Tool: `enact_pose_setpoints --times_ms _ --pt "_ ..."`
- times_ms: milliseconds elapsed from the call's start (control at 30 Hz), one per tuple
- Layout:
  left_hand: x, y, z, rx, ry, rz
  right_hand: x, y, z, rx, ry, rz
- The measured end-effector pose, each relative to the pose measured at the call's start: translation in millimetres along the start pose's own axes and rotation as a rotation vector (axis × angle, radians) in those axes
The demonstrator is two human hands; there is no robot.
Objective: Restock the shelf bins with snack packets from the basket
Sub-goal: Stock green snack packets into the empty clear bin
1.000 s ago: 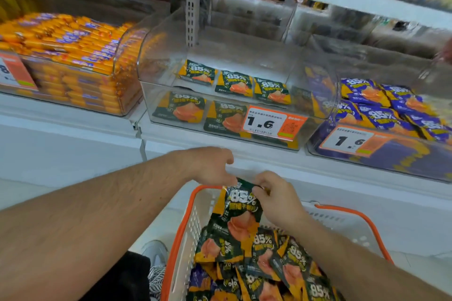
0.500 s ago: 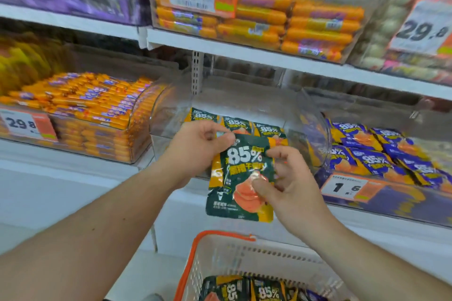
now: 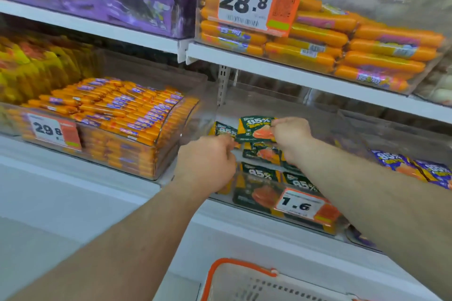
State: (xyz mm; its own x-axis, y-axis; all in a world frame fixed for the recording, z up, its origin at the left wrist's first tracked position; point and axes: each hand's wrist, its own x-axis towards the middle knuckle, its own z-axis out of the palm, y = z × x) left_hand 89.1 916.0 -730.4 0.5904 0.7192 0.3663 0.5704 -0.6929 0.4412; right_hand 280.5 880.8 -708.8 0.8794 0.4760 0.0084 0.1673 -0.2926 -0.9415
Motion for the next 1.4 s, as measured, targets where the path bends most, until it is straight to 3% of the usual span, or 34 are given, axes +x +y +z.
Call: enact_pose_setpoints --times_ms 100,167,233,300,467,567,700,967,1200,1300,1400 --pt "2 1 4 0.070 0.012 0.031 5 -1 36 -0.633 -0.057 -0.107" --pt "3 1 8 0.108 0.029 0.037 30 9 56 -0.587 -0.102 -0.170" --pt "3 0 11 0.158 0.045 0.047 43 12 73 -0.316 -0.164 -0.055" --pt "3 0 12 0.154 0.063 0.062 44 16 87 -0.377 -0.220 -0.069" --pt "4 -1 13 0.119 0.136 0.104 42 25 92 -0.887 -0.359 -0.165" --pt "3 -1 15 0.136 0.073 0.082 40 28 93 -1.041 -0.385 -0.183" --pt "2 -1 13 0.144 0.089 0.076 36 28 91 -1.000 -0.390 -0.188" --pt "1 -1 12 0.121 0.084 0.070 34 26 84 -0.654 -0.273 -0.072" --pt "1 0 12 0.119 0.069 0.078 30 19 78 -0.334 -0.268 0.127" --pt "0 2 11 0.039 0.058 0.075 23 10 68 -0.230 -0.280 0.171" --pt "-5 3 12 -0.114 0.161 0.120 12 -4 52 -0.217 -0.239 0.082"
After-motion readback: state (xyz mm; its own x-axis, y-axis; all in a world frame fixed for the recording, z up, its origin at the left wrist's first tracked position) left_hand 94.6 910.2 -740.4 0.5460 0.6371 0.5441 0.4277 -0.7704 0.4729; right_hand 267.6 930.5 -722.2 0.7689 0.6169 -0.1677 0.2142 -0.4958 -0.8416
